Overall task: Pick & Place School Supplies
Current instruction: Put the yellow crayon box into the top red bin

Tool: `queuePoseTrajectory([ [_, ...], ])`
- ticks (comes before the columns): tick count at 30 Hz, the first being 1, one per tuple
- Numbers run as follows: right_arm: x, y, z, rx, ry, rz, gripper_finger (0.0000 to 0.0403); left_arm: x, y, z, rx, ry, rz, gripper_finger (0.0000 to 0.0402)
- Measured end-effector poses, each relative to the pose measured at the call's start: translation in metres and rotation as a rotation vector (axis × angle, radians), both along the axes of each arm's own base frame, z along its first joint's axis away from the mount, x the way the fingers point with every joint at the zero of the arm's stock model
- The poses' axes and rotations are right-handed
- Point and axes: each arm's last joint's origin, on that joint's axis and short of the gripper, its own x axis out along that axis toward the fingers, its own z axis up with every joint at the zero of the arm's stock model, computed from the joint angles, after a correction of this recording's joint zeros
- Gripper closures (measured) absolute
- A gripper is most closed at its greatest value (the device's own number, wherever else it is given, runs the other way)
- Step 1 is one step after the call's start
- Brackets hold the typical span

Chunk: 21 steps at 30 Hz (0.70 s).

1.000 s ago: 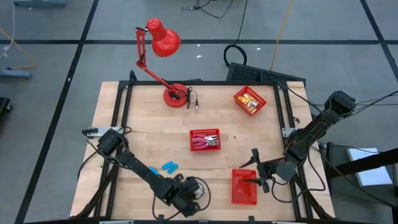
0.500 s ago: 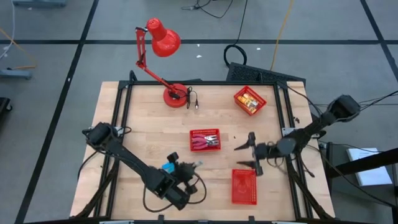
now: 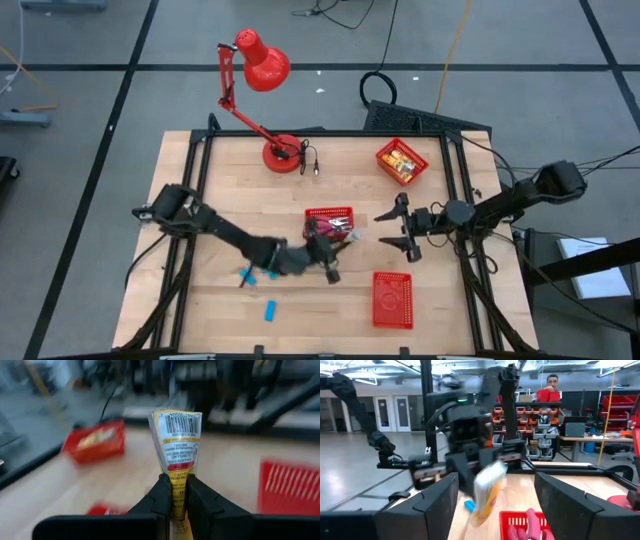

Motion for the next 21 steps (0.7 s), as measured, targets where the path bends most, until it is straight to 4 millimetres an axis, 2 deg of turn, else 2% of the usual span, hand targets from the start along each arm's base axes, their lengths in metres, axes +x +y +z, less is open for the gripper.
queuePoseTrajectory([
  [3,0.001,-0.005,0.000,-0.010,-0.001,-0.009,0.0149,-0.001,0.030,-0.004,-0.013,-0.118,-0.059,0.0366],
  [7,0.002,-0.011,0.000,-0.032,-0.004,-0.020,0.0149,-0.003,0.062,-0.008,-0.030,-0.192,-0.158,0.0367],
  [15,0.003,-0.031,0.004,0.015,-0.037,-0.041,0.0149,0.003,0.106,0.001,0.025,-0.278,-0.361,0.0367],
  [21,0.005,-0.044,0.006,0.058,-0.042,-0.077,0.0149,0.003,0.130,0.001,0.029,-0.281,-0.399,0.0367],
])
